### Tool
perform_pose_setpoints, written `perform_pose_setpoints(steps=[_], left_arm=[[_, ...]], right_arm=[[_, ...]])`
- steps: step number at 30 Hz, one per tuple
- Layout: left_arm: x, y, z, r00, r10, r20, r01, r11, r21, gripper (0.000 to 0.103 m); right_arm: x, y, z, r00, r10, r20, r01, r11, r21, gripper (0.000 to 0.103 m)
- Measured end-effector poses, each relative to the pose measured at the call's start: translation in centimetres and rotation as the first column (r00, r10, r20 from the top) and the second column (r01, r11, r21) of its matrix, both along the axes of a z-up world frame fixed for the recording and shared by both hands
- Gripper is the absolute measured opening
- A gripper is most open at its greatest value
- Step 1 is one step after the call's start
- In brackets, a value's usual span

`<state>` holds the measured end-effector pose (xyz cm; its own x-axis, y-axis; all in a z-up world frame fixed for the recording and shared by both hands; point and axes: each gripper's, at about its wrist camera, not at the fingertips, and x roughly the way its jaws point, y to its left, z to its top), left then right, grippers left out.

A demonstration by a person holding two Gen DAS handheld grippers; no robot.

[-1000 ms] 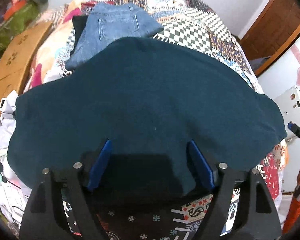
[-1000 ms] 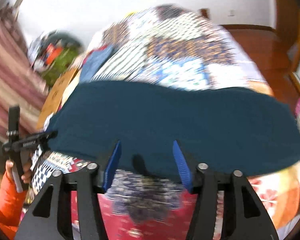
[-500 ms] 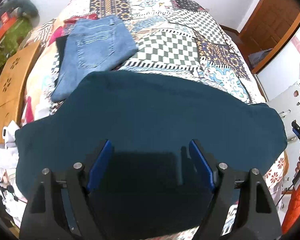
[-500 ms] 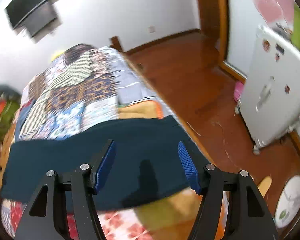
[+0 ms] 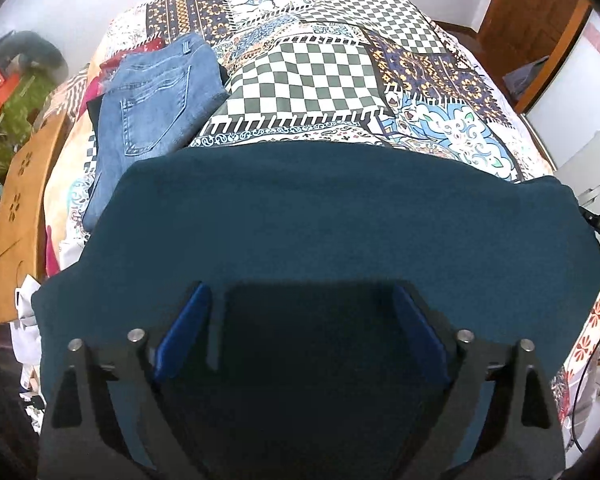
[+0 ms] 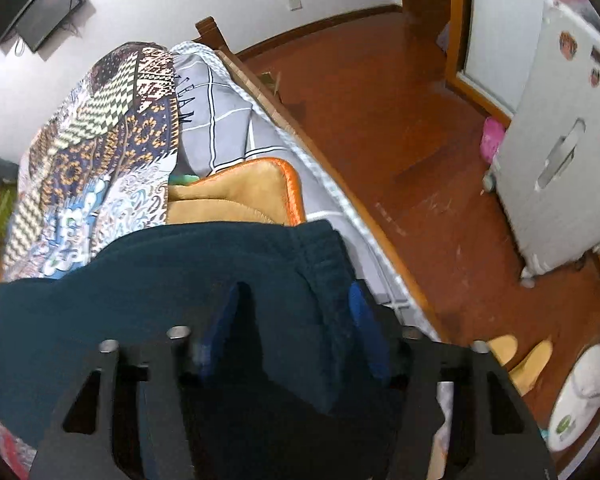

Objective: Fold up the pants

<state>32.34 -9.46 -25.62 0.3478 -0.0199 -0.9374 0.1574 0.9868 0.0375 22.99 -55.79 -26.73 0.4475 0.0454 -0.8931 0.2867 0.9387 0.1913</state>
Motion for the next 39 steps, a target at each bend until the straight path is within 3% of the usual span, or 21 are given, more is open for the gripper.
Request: perform_pose_setpoints(steps=[1, 4, 9, 11, 13, 17, 22, 25, 30, 35, 39], left_arm=[[0.2, -0.2, -0.1, 1.0, -0.001, 0.0, 0.001, 1.0, 0.006, 0.096], [0.3, -0.5, 0.0, 1.0, -0.006, -0.006, 0.006, 1.0, 0.021, 0.096], [-0.6, -1.2, 0.4, 0.998, -0.06, -0.014, 0.06, 0.998, 0.01, 0.096], [-1.0, -1.6, 0.4, 0.997, -0.078, -0.016, 0.078, 0.997, 0.008, 0.096], [-1.5, -2.2, 0.4, 0.996, -0.094, -0.01, 0.094, 0.995, 0.015, 0.096], [-2.3, -3.4, 0.3, 0.992, -0.13, 0.0, 0.13, 0.991, 0.018, 0.096], [-3.0, -4.4, 0.2, 0.988, -0.155, 0.008, 0.155, 0.988, 0.015, 0.096], [-3.2, -4.4, 0.2, 0.988, -0.157, 0.008, 0.157, 0.988, 0.01, 0.096], [-3.3, -4.3, 0.3, 0.988, -0.154, 0.007, 0.154, 0.988, 0.001, 0.096], [-3.4, -4.3, 0.2, 0.988, -0.152, 0.016, 0.152, 0.988, 0.002, 0.097], [-3.4, -4.3, 0.2, 0.988, -0.152, 0.016, 0.152, 0.988, 0.0, 0.097]], right_arm=[[0.2, -0.1, -0.3, 1.0, -0.009, -0.01, 0.009, 1.0, -0.028, 0.036], [0.8, 0.1, -0.4, 0.999, -0.01, -0.037, 0.007, 0.997, -0.08, 0.035], [-0.7, 0.2, 3.1, 1.0, 0.002, -0.01, -0.003, 0.995, -0.096, 0.036], [-2.1, 0.7, 4.4, 1.0, 0.009, 0.022, -0.008, 0.999, -0.047, 0.044], [-4.4, 1.2, 6.3, 0.997, -0.003, 0.074, 0.002, 1.0, 0.014, 0.061], [-8.2, 2.3, 7.9, 0.992, -0.033, 0.12, 0.019, 0.993, 0.114, 0.066], [-10.8, 4.0, 6.0, 0.991, -0.076, 0.107, 0.048, 0.968, 0.246, 0.066], [-10.8, 3.6, 3.8, 0.986, -0.151, 0.068, 0.124, 0.945, 0.302, 0.066], [-9.0, 1.1, 1.1, 0.958, -0.286, 0.031, 0.247, 0.871, 0.425, 0.066], [-8.0, 0.4, 0.2, 0.937, -0.347, 0.037, 0.301, 0.859, 0.415, 0.055], [-7.1, 0.2, 0.3, 0.934, -0.352, 0.057, 0.313, 0.885, 0.344, 0.035]])
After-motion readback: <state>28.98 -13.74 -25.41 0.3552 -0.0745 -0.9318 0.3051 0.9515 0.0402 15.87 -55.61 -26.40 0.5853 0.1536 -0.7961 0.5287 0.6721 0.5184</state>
